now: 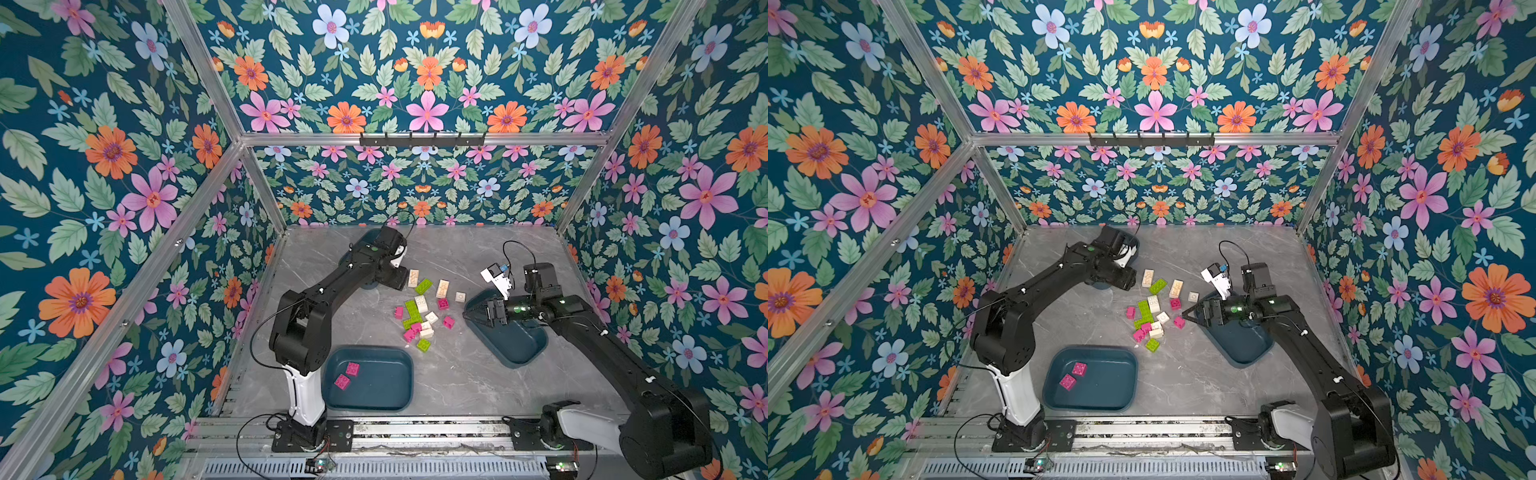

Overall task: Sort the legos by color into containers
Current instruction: 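Reach the left gripper to the pile and grasp a magenta pink brick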

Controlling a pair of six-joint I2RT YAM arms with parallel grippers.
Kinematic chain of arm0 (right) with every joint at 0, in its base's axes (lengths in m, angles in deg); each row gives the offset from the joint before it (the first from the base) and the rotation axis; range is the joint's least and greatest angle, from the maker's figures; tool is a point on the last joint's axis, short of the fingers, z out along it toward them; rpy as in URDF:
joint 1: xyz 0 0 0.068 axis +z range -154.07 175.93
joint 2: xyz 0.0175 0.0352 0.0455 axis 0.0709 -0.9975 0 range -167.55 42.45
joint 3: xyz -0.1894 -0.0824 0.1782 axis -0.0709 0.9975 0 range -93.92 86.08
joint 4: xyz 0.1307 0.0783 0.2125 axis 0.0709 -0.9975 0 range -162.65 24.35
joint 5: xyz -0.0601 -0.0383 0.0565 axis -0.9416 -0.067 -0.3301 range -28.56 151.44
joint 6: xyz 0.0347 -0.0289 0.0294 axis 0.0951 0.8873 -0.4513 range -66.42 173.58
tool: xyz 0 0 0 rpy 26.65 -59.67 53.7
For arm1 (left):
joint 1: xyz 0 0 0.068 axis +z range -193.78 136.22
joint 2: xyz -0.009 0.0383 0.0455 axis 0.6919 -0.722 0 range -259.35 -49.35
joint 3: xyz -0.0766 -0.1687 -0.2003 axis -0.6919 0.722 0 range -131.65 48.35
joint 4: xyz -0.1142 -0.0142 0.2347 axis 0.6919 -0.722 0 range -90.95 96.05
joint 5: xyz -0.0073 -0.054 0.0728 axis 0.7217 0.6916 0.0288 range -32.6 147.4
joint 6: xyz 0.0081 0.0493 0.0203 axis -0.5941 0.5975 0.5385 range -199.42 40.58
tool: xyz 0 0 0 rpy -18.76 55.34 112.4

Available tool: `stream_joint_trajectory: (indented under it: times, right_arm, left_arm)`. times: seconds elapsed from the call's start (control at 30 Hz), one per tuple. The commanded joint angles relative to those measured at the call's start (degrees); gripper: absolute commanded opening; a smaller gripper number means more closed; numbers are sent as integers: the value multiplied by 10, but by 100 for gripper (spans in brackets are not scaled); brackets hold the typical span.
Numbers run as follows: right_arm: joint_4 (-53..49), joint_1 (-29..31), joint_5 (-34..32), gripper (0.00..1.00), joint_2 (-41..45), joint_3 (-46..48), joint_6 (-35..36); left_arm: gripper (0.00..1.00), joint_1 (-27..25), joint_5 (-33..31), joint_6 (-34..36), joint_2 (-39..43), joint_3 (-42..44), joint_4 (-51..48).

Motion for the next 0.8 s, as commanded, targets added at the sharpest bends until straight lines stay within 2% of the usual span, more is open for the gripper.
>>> stream_joint_trajectory:
  times: [0.0,0.13,0.3,0.57,0.77]
  right_arm:
    - [4,0,4,99,7,7,-1]
    - [5,0,4,99,13,14,-2]
    - [5,0,3,99,17,22,-2]
    - [5,0,2,99,19,22,-3]
    - [1,0,2,99,19,23,1]
  left_arm:
    - [64,-23,-5,-89,17,44,20]
    - [63,-47,-10,-134,36,113,46]
    - [62,-63,-34,-148,38,163,55]
    - [58,-63,-44,-144,2,163,87]
    - [49,-62,-70,-142,-16,153,98]
